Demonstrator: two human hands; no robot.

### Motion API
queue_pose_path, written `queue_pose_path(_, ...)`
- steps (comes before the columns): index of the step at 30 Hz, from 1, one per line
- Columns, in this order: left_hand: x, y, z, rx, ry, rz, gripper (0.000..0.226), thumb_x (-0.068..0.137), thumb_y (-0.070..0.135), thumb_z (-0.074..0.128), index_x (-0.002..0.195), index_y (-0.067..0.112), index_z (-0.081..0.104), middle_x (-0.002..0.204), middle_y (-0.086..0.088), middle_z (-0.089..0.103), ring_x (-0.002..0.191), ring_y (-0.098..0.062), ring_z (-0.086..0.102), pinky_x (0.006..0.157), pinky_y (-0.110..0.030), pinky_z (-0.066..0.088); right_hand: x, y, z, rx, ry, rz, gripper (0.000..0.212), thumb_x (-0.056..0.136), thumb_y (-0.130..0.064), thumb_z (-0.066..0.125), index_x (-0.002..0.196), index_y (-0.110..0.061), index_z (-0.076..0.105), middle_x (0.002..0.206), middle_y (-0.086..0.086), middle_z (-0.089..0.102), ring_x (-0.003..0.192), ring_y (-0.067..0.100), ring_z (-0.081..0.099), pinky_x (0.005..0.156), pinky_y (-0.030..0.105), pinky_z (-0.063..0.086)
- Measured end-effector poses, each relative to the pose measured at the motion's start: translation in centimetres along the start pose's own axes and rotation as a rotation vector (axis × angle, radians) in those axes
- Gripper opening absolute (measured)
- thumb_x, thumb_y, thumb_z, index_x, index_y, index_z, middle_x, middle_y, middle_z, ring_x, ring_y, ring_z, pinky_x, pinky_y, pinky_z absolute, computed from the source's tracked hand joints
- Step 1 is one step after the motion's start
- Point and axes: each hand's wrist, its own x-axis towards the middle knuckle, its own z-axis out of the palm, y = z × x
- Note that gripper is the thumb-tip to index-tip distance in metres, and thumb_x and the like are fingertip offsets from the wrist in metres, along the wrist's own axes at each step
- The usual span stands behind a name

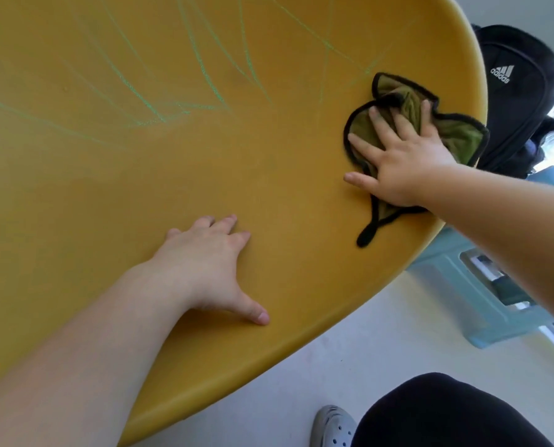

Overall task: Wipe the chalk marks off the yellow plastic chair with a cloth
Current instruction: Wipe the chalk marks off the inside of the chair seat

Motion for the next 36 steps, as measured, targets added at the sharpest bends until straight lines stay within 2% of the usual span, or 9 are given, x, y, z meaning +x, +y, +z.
queue_pose_path(3, 0.0, 0.1, -0.3, 0.002, -0.009, 0.002, 0.138, 0.038, 0.095, 0.059, 0.154, 0.034, 0.015, 0.164, 0.008, -0.001, 0.149, -0.024, 0.007, 0.112, -0.053, 0.028, 1.2, -4.0, 0.1, 0.124, 0.025, 0.054, 0.107, 0.073, -0.094, -0.013, 0.162, -0.035, -0.010, 0.170, 0.007, -0.017, 0.158, 0.034, -0.008, 0.117, 0.069, -0.013)
queue_pose_path(8, -0.1, 0.0, -0.6, 0.010, -0.009, -0.001, 0.134, 0.040, 0.093, 0.061, 0.153, 0.035, 0.015, 0.163, 0.010, 0.002, 0.148, -0.022, 0.008, 0.112, -0.051, 0.029, -0.7, -14.6, -0.7, 0.481, -0.042, -0.227, 0.099, 0.080, -0.088, -0.005, 0.162, -0.033, -0.011, 0.170, -0.003, -0.018, 0.158, 0.029, -0.009, 0.120, 0.064, -0.012)
queue_pose_path(12, -0.5, -0.4, -0.6, -0.022, -0.039, -0.005, 0.132, 0.044, 0.087, 0.067, 0.154, 0.034, 0.016, 0.163, 0.011, 0.001, 0.149, -0.021, 0.007, 0.116, -0.048, 0.026, -0.8, -12.4, 0.3, 0.387, -0.021, -0.456, 0.085, 0.082, -0.085, -0.005, 0.157, -0.047, -0.017, 0.168, -0.009, -0.024, 0.157, 0.025, -0.015, 0.122, 0.060, -0.016)
queue_pose_path(17, -2.0, -1.5, -1.3, 0.051, -0.055, -0.114, 0.122, 0.050, 0.081, 0.072, 0.151, 0.032, 0.026, 0.163, 0.003, 0.012, 0.147, -0.025, 0.016, 0.113, -0.047, 0.031, 3.1, -7.8, 1.0, 0.249, 0.082, -0.087, 0.091, 0.080, -0.089, -0.011, 0.159, -0.044, -0.012, 0.170, 0.003, -0.019, 0.158, 0.033, -0.009, 0.120, 0.065, -0.013)
queue_pose_path(20, -3.6, -3.3, -1.9, 0.092, -0.084, -0.234, 0.118, 0.049, 0.082, 0.071, 0.148, 0.031, 0.032, 0.160, 0.004, 0.019, 0.143, -0.025, 0.027, 0.109, -0.045, 0.037, 4.3, -11.0, 0.0, 0.368, 0.086, -0.038, 0.100, 0.076, -0.093, -0.013, 0.160, -0.038, -0.013, 0.170, 0.000, -0.019, 0.158, 0.031, -0.010, 0.118, 0.068, -0.016)
queue_pose_path(25, -6.7, -8.4, -3.1, 0.075, -0.106, -0.445, 0.124, 0.043, 0.085, 0.069, 0.148, 0.030, 0.033, 0.157, 0.003, 0.028, 0.139, -0.028, 0.034, 0.108, -0.046, 0.039, 3.6, -17.9, -3.0, 0.544, 0.042, -0.318, 0.103, 0.075, -0.095, -0.007, 0.160, -0.038, -0.014, 0.169, -0.007, -0.021, 0.157, 0.028, -0.016, 0.120, 0.066, -0.013)
queue_pose_path(29, -8.7, -11.4, -4.4, -0.021, -0.020, -0.528, 0.117, 0.055, 0.067, 0.081, 0.152, 0.026, 0.030, 0.155, -0.002, 0.035, 0.137, -0.030, 0.039, 0.108, -0.038, 0.039, -3.1, -21.8, -5.2, 0.540, 0.018, -0.801, 0.098, 0.076, -0.093, -0.002, 0.158, -0.042, -0.018, 0.167, -0.012, -0.025, 0.154, 0.024, -0.026, 0.121, 0.062, -0.015)
queue_pose_path(33, -10.2, -13.1, -4.9, -0.086, 0.006, -0.537, 0.113, 0.058, 0.056, 0.086, 0.151, 0.025, 0.031, 0.154, -0.001, 0.038, 0.134, -0.029, 0.043, 0.106, -0.036, 0.041, -11.3, -19.9, -5.1, 0.520, -0.036, -1.254, 0.089, 0.083, -0.085, 0.011, 0.158, -0.046, -0.017, 0.165, -0.020, -0.028, 0.151, 0.014, -0.032, 0.117, 0.048, -0.027)
queue_pose_path(36, -10.7, -13.5, -4.2, -0.097, 0.006, -0.530, 0.110, 0.060, 0.055, 0.085, 0.151, 0.024, 0.032, 0.153, -0.002, 0.039, 0.134, -0.028, 0.044, 0.107, -0.037, 0.040, -10.7, -16.8, -3.5, 0.465, -0.060, -1.166, 0.080, 0.082, -0.087, 0.000, 0.152, -0.054, -0.024, 0.162, -0.022, -0.033, 0.153, 0.012, -0.028, 0.121, 0.048, -0.023)
